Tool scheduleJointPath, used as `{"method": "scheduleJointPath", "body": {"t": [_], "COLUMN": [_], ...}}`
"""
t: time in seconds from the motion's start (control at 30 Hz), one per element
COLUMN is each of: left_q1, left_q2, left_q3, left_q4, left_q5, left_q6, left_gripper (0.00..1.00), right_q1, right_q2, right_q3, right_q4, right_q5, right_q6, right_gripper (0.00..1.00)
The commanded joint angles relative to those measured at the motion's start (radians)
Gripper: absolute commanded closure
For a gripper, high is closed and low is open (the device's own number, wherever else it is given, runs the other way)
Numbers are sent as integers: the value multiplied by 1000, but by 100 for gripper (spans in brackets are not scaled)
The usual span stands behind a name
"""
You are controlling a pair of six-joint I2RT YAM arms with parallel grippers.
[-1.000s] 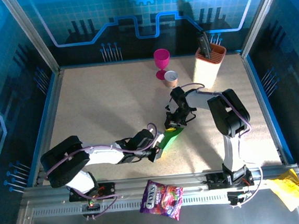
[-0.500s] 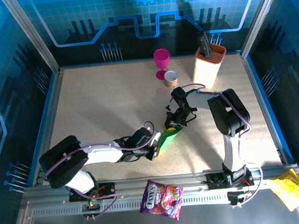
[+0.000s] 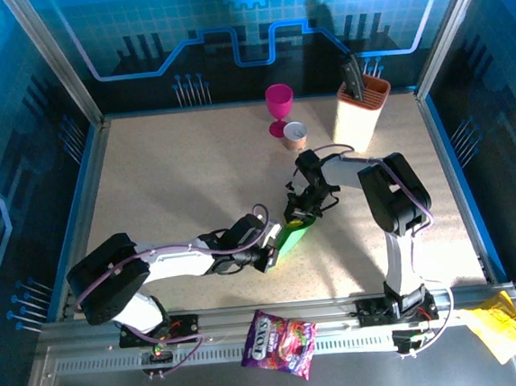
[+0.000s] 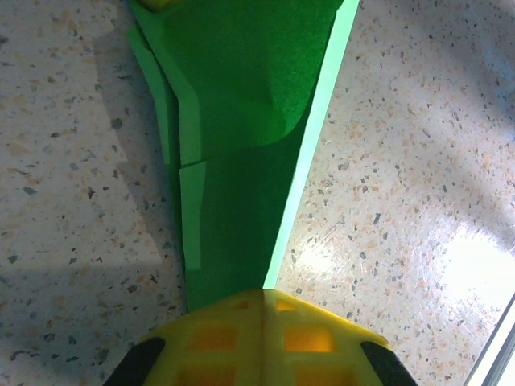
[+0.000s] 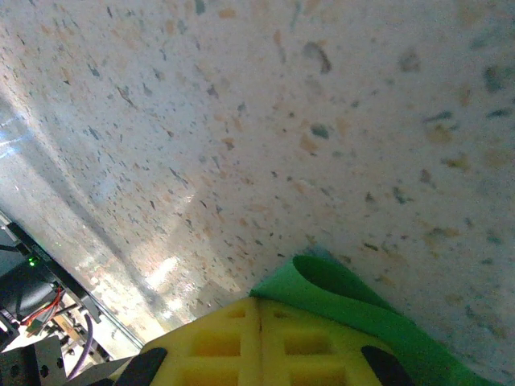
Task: Fold a paper plane with a square sheet of paper (pick it up from the middle)
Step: Fold the wing for the fifth time at the center of the table.
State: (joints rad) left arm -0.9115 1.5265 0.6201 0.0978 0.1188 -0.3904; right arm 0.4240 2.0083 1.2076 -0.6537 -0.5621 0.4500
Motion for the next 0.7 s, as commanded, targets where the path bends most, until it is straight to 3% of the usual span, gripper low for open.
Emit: {"method": "scheduleJointPath", "body": {"t": [0.0,0.1,0.2,0.3,0.67], "left_q1": [11,11,11,10,11], "left_q2": [-2,10,19,29,42], "left_q3": [21,17,19,24,54], "left_q4": [-12,-15,-26,-28,-45], "left_q5": [21,23,24,34,47], "left_q6": [17,25,28,30,15], "left_gripper": [100,100,100,100,100], "right_q1": [6,-6,-23,-43,-50], "right_q2": [47,-12,-91,-179,-425], "right_q3": [-22,34,79,88,-80], "right_q4": [-69,-98,-119,-144,-206], "right_q5": [116,78,64,78,104], "right_q6": [-15,-10,11,40,40], "right_gripper": [100,96,74,60,54]}}
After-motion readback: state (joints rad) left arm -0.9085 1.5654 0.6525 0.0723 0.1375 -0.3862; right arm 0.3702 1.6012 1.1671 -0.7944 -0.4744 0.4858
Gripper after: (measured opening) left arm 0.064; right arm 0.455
